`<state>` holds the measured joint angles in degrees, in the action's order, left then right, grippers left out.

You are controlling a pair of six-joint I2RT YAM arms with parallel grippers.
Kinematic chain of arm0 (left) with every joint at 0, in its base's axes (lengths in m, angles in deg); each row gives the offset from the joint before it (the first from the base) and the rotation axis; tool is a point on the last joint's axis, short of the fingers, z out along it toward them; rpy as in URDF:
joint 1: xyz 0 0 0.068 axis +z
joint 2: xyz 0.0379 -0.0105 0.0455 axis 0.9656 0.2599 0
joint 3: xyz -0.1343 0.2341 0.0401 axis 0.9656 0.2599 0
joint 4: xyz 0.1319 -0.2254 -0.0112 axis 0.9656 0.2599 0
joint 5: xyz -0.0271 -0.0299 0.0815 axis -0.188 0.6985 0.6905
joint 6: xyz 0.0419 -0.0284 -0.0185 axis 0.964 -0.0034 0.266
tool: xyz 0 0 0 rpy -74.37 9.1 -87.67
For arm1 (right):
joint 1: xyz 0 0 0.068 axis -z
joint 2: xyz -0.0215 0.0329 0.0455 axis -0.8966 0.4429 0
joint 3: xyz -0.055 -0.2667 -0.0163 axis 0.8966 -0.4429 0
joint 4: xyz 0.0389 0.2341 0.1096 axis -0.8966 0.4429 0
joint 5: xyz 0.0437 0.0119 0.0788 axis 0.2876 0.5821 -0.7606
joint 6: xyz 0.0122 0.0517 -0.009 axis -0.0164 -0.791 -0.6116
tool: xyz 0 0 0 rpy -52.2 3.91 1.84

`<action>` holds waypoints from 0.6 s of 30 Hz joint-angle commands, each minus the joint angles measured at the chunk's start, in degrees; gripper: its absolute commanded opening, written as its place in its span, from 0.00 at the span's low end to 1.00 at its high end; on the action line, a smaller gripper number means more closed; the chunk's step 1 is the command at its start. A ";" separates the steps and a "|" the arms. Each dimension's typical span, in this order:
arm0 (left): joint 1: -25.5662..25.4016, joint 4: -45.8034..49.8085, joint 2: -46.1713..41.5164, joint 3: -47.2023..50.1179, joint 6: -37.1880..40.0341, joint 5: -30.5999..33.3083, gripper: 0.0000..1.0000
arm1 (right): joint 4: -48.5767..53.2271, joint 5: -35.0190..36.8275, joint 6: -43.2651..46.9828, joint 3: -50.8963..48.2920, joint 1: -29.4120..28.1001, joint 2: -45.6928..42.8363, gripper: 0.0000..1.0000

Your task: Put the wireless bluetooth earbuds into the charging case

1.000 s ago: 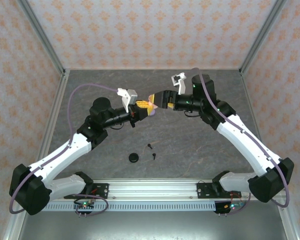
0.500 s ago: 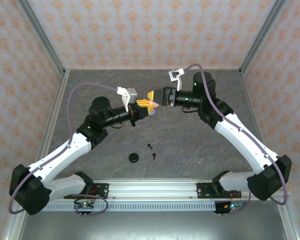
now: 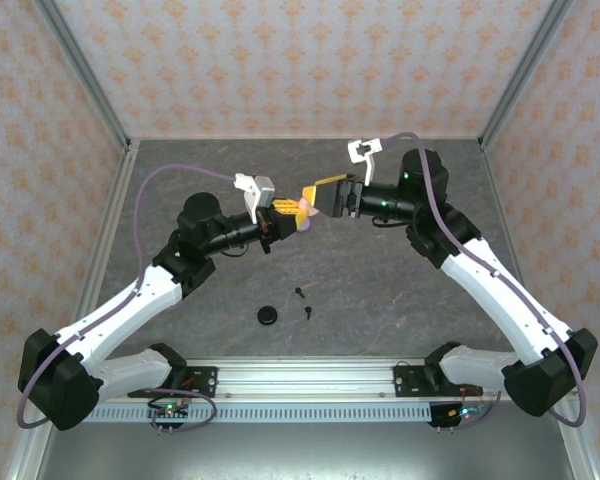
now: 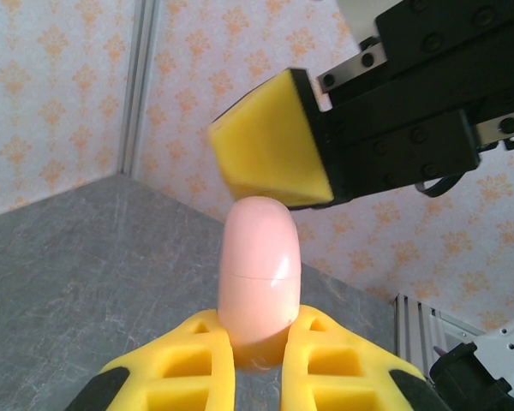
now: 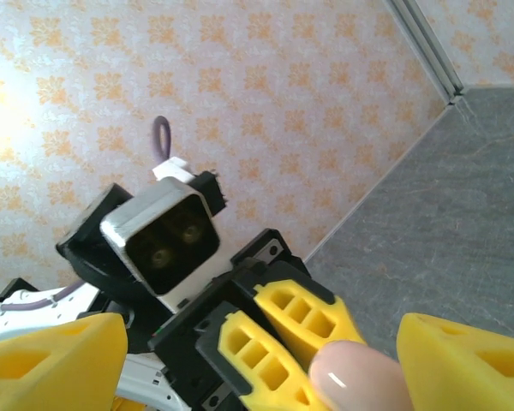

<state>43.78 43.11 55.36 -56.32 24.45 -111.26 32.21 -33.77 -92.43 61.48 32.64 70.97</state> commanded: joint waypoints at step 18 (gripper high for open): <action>10.34 13.02 2.87 1.01 -2.06 6.70 0.01 | 17.93 31.65 2.54 -2.45 6.68 -7.69 0.93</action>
<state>50.62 53.36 56.15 -56.26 25.50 -105.40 52.65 -5.75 -87.77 61.26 38.85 65.94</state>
